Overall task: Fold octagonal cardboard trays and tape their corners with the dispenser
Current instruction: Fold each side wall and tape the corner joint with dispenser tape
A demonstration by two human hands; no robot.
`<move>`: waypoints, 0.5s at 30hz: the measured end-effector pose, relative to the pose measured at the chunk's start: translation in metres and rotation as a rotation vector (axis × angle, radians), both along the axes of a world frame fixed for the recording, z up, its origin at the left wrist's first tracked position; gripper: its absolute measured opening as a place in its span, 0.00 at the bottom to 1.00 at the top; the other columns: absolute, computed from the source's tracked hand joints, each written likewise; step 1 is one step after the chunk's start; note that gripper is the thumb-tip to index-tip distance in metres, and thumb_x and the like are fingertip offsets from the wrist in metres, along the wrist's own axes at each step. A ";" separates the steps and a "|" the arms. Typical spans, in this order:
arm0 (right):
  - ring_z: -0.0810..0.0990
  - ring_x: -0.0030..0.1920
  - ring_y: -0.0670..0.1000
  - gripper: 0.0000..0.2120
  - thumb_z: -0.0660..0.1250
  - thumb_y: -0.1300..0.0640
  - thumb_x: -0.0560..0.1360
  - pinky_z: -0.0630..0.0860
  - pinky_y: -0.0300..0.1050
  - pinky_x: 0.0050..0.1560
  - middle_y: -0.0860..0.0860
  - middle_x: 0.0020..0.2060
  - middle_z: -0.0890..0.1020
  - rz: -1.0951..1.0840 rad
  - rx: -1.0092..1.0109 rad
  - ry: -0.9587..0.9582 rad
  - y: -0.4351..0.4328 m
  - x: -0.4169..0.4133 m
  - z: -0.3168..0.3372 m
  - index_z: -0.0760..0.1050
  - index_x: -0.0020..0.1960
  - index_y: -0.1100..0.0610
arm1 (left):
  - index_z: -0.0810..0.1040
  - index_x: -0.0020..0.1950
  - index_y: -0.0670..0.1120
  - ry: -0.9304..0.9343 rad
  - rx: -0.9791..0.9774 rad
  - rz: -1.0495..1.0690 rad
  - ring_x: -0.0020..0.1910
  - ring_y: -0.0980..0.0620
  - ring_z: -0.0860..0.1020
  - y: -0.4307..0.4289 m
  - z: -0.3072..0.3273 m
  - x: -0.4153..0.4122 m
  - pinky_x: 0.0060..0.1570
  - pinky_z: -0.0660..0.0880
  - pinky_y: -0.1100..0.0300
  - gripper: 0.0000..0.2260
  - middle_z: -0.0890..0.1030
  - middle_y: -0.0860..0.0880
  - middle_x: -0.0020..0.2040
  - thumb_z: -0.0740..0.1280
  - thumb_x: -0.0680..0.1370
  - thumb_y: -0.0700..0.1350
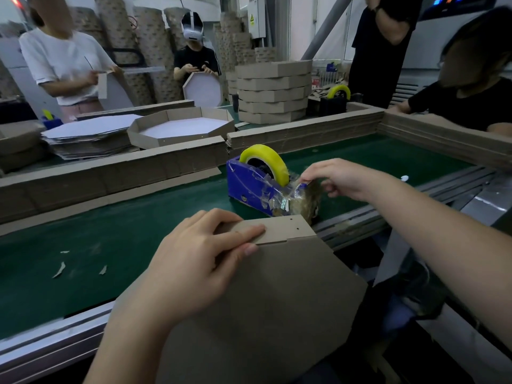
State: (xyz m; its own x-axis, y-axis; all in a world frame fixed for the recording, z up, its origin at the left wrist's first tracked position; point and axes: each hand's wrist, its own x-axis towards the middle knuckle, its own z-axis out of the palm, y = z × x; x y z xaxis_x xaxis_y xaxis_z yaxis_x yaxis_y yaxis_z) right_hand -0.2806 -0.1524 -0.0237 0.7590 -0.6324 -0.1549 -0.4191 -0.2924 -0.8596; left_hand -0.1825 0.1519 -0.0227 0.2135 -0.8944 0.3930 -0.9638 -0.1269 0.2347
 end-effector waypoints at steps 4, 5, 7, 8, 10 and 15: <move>0.71 0.48 0.51 0.05 0.70 0.56 0.73 0.74 0.43 0.43 0.54 0.50 0.79 -0.072 0.275 -0.105 0.001 0.001 0.002 0.82 0.39 0.54 | 0.78 0.64 0.61 0.016 -0.006 -0.001 0.54 0.52 0.76 0.002 -0.002 0.005 0.51 0.75 0.51 0.20 0.78 0.55 0.56 0.53 0.78 0.60; 0.71 0.50 0.52 0.04 0.70 0.57 0.73 0.75 0.45 0.45 0.55 0.51 0.78 -0.094 0.308 -0.112 0.002 0.002 0.003 0.80 0.40 0.55 | 0.78 0.64 0.61 0.020 -0.006 -0.001 0.54 0.52 0.76 0.003 -0.003 0.006 0.51 0.75 0.51 0.20 0.78 0.55 0.56 0.53 0.78 0.60; 0.72 0.48 0.51 0.03 0.71 0.58 0.72 0.76 0.48 0.45 0.54 0.51 0.76 -0.146 0.362 -0.142 0.004 0.003 0.008 0.79 0.41 0.56 | 0.78 0.64 0.61 0.027 -0.014 0.001 0.54 0.52 0.76 0.005 -0.003 0.008 0.50 0.76 0.51 0.19 0.78 0.56 0.56 0.54 0.78 0.60; 0.71 0.46 0.50 0.03 0.71 0.57 0.71 0.76 0.49 0.46 0.53 0.50 0.75 -0.166 0.385 -0.162 0.005 0.003 0.011 0.79 0.41 0.56 | 0.78 0.64 0.61 0.027 -0.020 0.002 0.54 0.52 0.77 0.005 -0.003 0.009 0.50 0.76 0.50 0.19 0.78 0.56 0.56 0.54 0.78 0.60; 0.71 0.42 0.49 0.03 0.72 0.57 0.71 0.76 0.52 0.45 0.51 0.46 0.73 -0.186 0.392 -0.176 0.007 0.004 0.018 0.79 0.40 0.56 | 0.79 0.63 0.61 0.026 -0.029 0.002 0.53 0.52 0.77 0.005 -0.003 0.009 0.49 0.76 0.50 0.19 0.78 0.56 0.56 0.54 0.78 0.59; 0.70 0.31 0.45 0.09 0.67 0.61 0.75 0.73 0.51 0.44 0.48 0.30 0.72 -0.175 0.413 -0.290 0.014 0.000 0.004 0.75 0.36 0.57 | 0.79 0.63 0.61 0.027 -0.027 0.005 0.53 0.52 0.77 0.003 -0.004 0.009 0.49 0.76 0.51 0.19 0.78 0.56 0.56 0.54 0.78 0.60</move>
